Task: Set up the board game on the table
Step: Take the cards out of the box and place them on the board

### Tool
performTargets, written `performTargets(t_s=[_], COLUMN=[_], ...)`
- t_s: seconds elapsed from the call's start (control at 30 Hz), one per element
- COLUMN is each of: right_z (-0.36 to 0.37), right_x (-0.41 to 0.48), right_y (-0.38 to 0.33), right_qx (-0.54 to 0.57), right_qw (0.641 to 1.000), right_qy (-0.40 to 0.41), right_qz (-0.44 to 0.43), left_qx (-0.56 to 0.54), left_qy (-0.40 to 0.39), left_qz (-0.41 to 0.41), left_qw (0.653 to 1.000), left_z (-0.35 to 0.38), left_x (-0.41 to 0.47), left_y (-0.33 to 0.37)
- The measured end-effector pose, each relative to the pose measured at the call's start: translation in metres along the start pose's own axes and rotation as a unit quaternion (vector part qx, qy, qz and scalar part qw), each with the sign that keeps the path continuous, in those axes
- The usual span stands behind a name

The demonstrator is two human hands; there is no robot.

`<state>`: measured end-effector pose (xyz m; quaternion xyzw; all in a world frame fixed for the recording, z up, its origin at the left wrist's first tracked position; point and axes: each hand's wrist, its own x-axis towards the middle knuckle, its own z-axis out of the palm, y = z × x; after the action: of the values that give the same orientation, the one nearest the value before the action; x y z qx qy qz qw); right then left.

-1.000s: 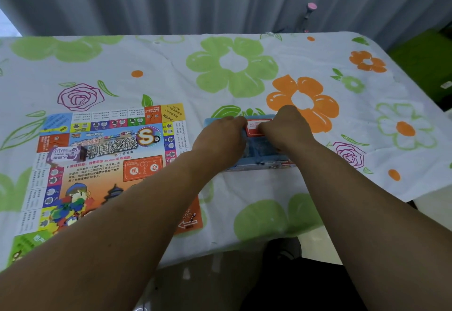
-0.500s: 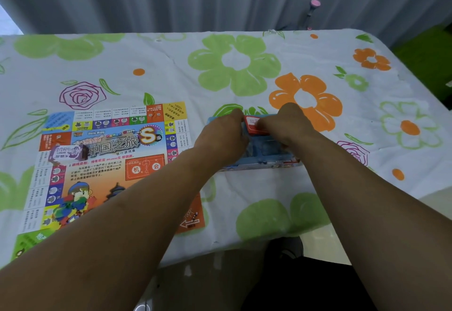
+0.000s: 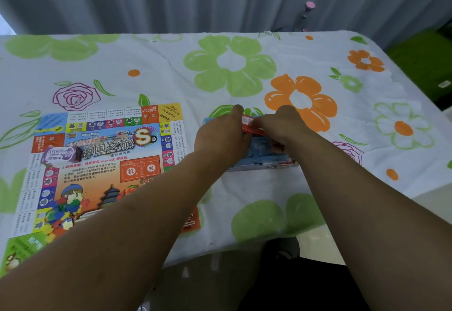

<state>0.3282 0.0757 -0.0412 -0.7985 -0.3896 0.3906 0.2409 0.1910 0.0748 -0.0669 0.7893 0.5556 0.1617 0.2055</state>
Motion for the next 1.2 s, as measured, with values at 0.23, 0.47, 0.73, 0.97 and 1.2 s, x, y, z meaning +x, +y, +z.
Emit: performTargets(t_s=[0.23, 0.47, 0.73, 0.97, 1.2], right_z=[-0.001, -0.003, -0.002, -0.007, -0.015], right_x=[0.002, 0.005, 0.008, -0.001, -0.014], right_y=[0.002, 0.004, 0.001, -0.006, -0.017], right_qx=[0.001, -0.056, -0.007, 0.122, 0.198], right_qw=[1.000, 0.996, 0.994, 0.989, 0.976], right_qy=[0.012, 0.058, 0.091, 0.081, 0.091], right_qz=[-0.006, -0.050, -0.054, 0.012, 0.018], left_qx=[0.107, 0.157, 0.166, 0.153, 0.047], left_qy=[0.026, 0.017, 0.018, 0.016, 0.002], left_qz=[0.056, 0.067, 0.067, 0.081, 0.068], left_qw=[0.992, 0.985, 0.984, 0.985, 0.997], left_z=[0.002, 0.001, 0.002, 0.001, -0.008], left_x=[0.000, 0.001, 0.001, -0.001, -0.004], left_y=[0.000, 0.001, -0.001, -0.003, -0.005])
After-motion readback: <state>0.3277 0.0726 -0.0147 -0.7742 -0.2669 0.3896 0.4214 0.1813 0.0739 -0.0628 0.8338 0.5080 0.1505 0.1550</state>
